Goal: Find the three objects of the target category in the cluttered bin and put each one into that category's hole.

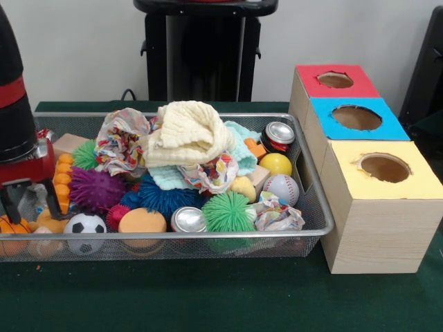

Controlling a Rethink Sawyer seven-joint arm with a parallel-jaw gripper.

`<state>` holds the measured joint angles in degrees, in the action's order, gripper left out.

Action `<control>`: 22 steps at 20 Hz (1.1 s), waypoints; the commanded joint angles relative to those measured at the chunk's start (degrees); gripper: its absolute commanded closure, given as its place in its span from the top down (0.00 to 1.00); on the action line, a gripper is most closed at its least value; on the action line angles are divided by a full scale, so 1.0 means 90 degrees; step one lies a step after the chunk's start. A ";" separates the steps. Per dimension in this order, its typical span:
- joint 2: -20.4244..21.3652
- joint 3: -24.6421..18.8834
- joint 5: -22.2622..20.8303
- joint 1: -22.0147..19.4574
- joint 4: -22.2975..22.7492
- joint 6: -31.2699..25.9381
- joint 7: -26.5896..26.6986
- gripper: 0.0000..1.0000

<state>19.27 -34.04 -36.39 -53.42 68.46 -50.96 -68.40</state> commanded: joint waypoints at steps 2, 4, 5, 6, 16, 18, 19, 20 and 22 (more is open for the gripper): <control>-0.0081 0.0244 -0.0731 0.0235 -0.0104 -0.0831 0.2151 1.00; -0.0043 0.0296 -0.0757 0.0260 -0.0078 -0.0908 0.2058 1.00; -0.0017 0.0325 -0.0776 0.0261 -0.0032 -0.0946 0.2030 1.00; 0.0003 0.0342 -0.0780 0.0272 -0.0014 -0.0985 0.1994 1.00; 0.0177 0.0580 -0.0754 0.0367 0.0234 -0.1367 0.1637 1.00; 0.0146 0.0621 -0.0801 0.0394 0.0224 -0.1346 0.1590 1.00; 0.0117 0.0655 -0.0828 0.0422 0.0181 -0.1384 0.1570 1.00; 0.0100 0.0667 -0.0846 0.0428 0.0175 -0.1363 0.1563 1.00; 0.0064 0.0676 -0.0852 0.0442 0.0140 -0.1338 0.1564 1.00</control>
<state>19.96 -30.64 -40.44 -50.48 68.46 -56.87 -67.45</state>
